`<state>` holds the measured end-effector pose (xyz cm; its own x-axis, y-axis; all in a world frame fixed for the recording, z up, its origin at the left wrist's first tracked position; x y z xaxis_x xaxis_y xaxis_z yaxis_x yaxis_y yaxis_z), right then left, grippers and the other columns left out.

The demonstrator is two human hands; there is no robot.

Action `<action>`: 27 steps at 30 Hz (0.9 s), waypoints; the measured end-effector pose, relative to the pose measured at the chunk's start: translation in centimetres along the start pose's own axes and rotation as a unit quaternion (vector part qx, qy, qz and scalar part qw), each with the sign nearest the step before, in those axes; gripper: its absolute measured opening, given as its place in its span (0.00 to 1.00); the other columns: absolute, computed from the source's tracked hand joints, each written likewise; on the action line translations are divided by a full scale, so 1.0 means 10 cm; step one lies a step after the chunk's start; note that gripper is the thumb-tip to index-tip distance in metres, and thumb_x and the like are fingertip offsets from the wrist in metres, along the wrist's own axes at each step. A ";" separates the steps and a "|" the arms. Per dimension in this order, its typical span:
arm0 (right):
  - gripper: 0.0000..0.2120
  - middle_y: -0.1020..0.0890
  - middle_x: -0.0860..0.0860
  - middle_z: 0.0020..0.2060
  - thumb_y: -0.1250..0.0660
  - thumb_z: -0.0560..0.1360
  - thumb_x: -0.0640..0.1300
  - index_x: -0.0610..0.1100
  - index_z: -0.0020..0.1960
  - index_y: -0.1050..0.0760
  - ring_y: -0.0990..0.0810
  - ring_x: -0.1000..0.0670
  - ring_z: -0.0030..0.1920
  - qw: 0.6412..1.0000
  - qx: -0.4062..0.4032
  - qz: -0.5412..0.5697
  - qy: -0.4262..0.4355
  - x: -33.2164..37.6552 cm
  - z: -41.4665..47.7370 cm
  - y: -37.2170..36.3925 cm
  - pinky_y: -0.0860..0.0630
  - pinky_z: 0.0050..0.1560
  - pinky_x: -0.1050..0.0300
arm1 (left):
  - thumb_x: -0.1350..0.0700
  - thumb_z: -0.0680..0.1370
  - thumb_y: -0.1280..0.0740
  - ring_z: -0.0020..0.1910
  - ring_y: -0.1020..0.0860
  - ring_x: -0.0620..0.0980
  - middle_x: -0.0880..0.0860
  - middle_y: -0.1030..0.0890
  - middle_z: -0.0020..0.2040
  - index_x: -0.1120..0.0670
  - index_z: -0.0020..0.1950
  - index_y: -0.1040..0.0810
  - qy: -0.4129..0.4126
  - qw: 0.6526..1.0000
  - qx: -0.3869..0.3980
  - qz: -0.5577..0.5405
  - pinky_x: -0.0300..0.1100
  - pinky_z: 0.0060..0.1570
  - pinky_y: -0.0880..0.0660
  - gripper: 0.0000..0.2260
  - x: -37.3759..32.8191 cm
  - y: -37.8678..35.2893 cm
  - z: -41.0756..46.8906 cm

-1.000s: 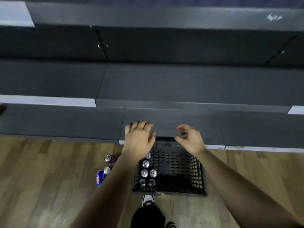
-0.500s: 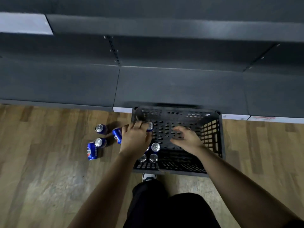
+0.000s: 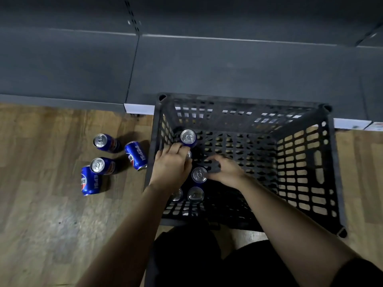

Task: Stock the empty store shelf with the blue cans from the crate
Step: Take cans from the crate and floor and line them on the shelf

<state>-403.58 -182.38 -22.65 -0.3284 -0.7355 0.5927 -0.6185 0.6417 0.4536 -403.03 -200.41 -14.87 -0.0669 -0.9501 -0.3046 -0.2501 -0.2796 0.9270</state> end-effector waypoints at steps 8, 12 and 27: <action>0.37 0.23 0.50 0.64 0.21 0.65 0.52 0.50 0.70 0.31 0.24 0.50 0.62 1.000 0.018 -0.007 0.016 -0.21 0.29 -0.28 0.29 0.57 0.61 | 0.54 0.77 0.36 0.59 0.29 0.60 0.58 0.26 0.62 0.58 0.62 0.26 -0.003 0.999 0.013 -0.035 0.52 0.55 0.27 0.16 0.07 -0.42 0.23; 0.41 0.26 0.50 0.67 0.20 0.64 0.54 0.50 0.72 0.33 0.27 0.49 0.66 0.999 0.043 0.007 0.010 -0.26 0.42 -0.38 0.30 0.63 0.57 | 0.54 0.77 0.37 0.61 0.30 0.60 0.58 0.27 0.63 0.58 0.63 0.26 -0.014 1.000 0.010 -0.020 0.53 0.59 0.31 0.16 0.09 -0.48 0.31; 0.42 0.24 0.49 0.65 0.20 0.61 0.58 0.55 0.71 0.34 0.25 0.47 0.63 0.999 0.037 -0.002 0.003 -0.43 0.61 -0.71 0.29 0.62 0.57 | 0.51 0.78 0.39 0.64 0.32 0.56 0.54 0.29 0.66 0.53 0.66 0.29 0.000 1.000 0.020 0.008 0.51 0.63 0.38 0.18 0.10 -0.67 0.36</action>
<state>-402.17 -185.13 -32.49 -0.3208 -0.7371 0.5948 -0.6712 0.6200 0.4062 -404.90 -199.01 -22.15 -0.0717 -0.9546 -0.2890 -0.2872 -0.2577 0.9226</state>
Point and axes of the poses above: each hand's wrist, its own z-axis towards the middle knuckle, its own y-axis out of the back of the hand, x = y × z, the point moved 4 cm from there along z, towards the middle knuckle
